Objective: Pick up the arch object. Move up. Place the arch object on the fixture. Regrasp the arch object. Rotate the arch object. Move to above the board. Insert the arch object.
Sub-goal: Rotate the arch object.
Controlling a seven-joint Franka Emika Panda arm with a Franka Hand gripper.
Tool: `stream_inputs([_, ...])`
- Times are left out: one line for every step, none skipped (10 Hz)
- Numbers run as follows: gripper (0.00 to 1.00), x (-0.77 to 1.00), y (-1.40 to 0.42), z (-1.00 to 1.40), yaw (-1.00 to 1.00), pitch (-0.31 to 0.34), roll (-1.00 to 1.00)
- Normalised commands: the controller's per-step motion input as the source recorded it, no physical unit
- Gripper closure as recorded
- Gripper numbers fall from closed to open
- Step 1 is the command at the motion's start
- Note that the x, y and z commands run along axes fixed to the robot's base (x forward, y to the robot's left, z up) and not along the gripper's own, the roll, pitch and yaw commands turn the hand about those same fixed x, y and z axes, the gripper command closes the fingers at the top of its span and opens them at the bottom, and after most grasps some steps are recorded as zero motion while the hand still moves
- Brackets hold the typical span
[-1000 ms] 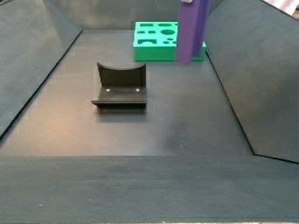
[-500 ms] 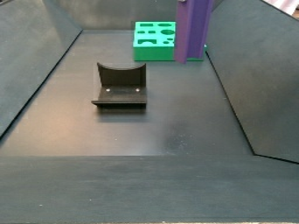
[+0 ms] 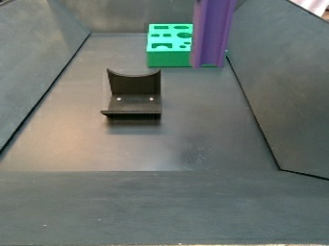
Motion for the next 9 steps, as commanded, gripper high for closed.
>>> stream_inputs([1.0, 0.0, 0.01, 0.01, -0.84, 0.062, -0.12])
stream_inputs([1.0, 0.0, 0.01, 0.01, -0.51, 0.061, -0.12])
stream_inputs([1.0, 0.0, 0.01, 0.01, -0.39, 0.061, -0.12])
stream_inputs([1.0, 0.0, 0.01, 0.01, -0.23, 0.06, -0.12])
stream_inputs([1.0, 0.0, 0.0, -1.0, -0.14, 0.059, -0.32])
stream_inputs([1.0, 0.01, 0.0, -1.0, -0.11, 0.041, -0.32])
stream_inputs([1.0, 0.02, 0.01, -1.0, -0.09, 0.007, -0.29])
stream_inputs([1.0, 0.02, 0.02, -1.0, -0.07, -0.02, -0.25])
stream_inputs([1.0, 0.01, 0.02, -1.0, -0.06, -0.059, -0.19])
